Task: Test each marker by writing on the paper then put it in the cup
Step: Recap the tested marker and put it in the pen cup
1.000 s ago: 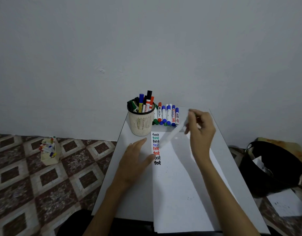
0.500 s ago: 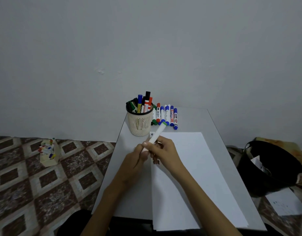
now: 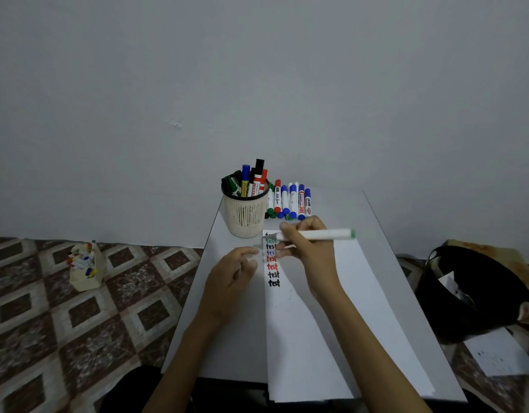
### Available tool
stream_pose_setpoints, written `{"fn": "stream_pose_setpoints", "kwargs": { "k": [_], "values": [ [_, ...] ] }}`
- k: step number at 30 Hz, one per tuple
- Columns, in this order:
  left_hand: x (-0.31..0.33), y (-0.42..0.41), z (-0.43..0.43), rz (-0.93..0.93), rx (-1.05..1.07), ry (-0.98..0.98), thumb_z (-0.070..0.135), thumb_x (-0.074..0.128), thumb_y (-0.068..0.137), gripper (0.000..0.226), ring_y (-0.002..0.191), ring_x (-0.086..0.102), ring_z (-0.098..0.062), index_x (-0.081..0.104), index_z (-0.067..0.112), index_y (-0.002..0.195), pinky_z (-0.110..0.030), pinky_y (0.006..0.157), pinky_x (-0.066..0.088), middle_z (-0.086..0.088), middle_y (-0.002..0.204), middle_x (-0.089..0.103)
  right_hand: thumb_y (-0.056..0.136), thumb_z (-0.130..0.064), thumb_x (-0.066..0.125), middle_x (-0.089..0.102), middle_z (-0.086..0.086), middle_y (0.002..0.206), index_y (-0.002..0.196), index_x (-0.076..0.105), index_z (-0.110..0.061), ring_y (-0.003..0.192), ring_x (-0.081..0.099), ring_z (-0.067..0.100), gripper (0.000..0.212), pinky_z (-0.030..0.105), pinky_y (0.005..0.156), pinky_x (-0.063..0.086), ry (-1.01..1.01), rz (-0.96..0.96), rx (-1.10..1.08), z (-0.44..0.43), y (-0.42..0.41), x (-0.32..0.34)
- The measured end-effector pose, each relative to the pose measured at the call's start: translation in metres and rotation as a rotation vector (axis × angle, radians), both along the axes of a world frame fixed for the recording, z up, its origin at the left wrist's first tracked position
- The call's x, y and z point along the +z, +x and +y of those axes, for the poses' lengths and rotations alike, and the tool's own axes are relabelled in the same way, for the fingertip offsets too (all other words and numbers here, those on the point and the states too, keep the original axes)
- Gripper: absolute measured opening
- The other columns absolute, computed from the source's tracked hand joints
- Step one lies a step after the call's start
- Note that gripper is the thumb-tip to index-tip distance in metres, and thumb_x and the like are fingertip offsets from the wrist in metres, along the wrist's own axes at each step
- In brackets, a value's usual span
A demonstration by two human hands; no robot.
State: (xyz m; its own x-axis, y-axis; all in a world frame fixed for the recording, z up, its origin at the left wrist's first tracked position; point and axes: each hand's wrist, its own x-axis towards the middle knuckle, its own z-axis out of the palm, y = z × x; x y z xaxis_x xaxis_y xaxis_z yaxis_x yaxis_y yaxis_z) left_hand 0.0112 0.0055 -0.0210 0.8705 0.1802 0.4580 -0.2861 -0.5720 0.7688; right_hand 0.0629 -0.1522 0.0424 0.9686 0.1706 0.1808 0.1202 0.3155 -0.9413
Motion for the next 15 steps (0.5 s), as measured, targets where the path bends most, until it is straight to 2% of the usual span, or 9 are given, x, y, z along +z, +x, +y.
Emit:
{"fn": "stream_pose_setpoints", "kwargs": {
  "k": [1, 3, 5, 8, 10, 12, 15],
  "values": [
    [-0.002, 0.002, 0.001, 0.010, 0.023, 0.080, 0.046, 0.043, 0.084, 0.027, 0.067, 0.051, -0.009, 0.059, 0.037, 0.104, -0.029, 0.062, 0.045, 0.009, 0.075, 0.055, 0.084, -0.001, 0.067, 0.064, 0.029, 0.085, 0.085, 0.049, -0.002, 0.067, 0.070, 0.030, 0.018, 0.036, 0.059, 0.060, 0.035, 0.036, -0.006, -0.003, 0.001, -0.002],
    [-0.006, 0.005, 0.001, 0.043, 0.040, 0.248, 0.044, 0.044, 0.079, 0.032, 0.070, 0.047, -0.007, 0.063, 0.035, 0.104, -0.036, 0.066, 0.045, 0.012, 0.077, 0.050, 0.085, 0.003, 0.063, 0.067, 0.026, 0.089, 0.086, 0.050, -0.002, 0.076, 0.072, 0.032, 0.014, 0.037, 0.063, 0.061, 0.021, 0.091, 0.010, -0.005, -0.001, -0.008],
    [-0.008, 0.006, 0.000, 0.059, 0.044, 0.330, 0.046, 0.045, 0.077, 0.036, 0.071, 0.047, -0.010, 0.066, 0.034, 0.103, -0.038, 0.065, 0.044, 0.011, 0.077, 0.048, 0.084, 0.005, 0.063, 0.070, 0.021, 0.082, 0.084, 0.054, 0.000, 0.074, 0.072, 0.030, 0.011, 0.035, 0.058, 0.060, -0.032, 0.117, 0.036, -0.005, -0.006, -0.014],
    [-0.008, 0.006, 0.000, 0.062, 0.064, 0.385, 0.052, 0.045, 0.074, 0.040, 0.073, 0.049, -0.011, 0.069, 0.034, 0.102, -0.032, 0.064, 0.035, 0.011, 0.077, 0.047, 0.079, 0.004, 0.071, 0.066, 0.013, 0.062, 0.073, 0.052, -0.003, 0.055, 0.065, 0.026, 0.022, 0.029, 0.045, 0.053, -0.138, 0.110, 0.028, -0.003, -0.011, -0.023],
    [-0.009, 0.006, -0.001, 0.081, 0.073, 0.388, 0.054, 0.043, 0.074, 0.045, 0.073, 0.050, -0.013, 0.069, 0.032, 0.102, -0.032, 0.064, 0.035, 0.009, 0.078, 0.049, 0.077, 0.004, 0.073, 0.058, 0.006, 0.052, 0.068, 0.046, -0.006, 0.044, 0.054, 0.022, 0.030, 0.026, 0.043, 0.047, -0.178, 0.124, 0.011, 0.000, -0.012, -0.031],
    [-0.010, 0.007, -0.001, 0.109, 0.068, 0.379, 0.056, 0.041, 0.074, 0.048, 0.073, 0.049, -0.012, 0.069, 0.031, 0.104, -0.035, 0.064, 0.040, 0.006, 0.079, 0.054, 0.077, 0.007, 0.071, 0.055, -0.001, 0.050, 0.066, 0.044, -0.008, 0.042, 0.049, 0.018, 0.033, 0.024, 0.042, 0.045, -0.238, 0.135, -0.007, 0.003, -0.013, -0.038],
    [-0.011, 0.008, 0.000, 0.131, 0.064, 0.381, 0.057, 0.039, 0.074, 0.051, 0.075, 0.049, -0.012, 0.069, 0.031, 0.105, -0.035, 0.066, 0.042, 0.002, 0.082, 0.058, 0.078, 0.008, 0.069, 0.060, -0.001, 0.059, 0.066, 0.046, -0.010, 0.053, 0.056, 0.016, 0.031, 0.026, 0.048, 0.052, -0.368, 0.097, -0.022, 0.006, -0.015, -0.041]
  ]
}}
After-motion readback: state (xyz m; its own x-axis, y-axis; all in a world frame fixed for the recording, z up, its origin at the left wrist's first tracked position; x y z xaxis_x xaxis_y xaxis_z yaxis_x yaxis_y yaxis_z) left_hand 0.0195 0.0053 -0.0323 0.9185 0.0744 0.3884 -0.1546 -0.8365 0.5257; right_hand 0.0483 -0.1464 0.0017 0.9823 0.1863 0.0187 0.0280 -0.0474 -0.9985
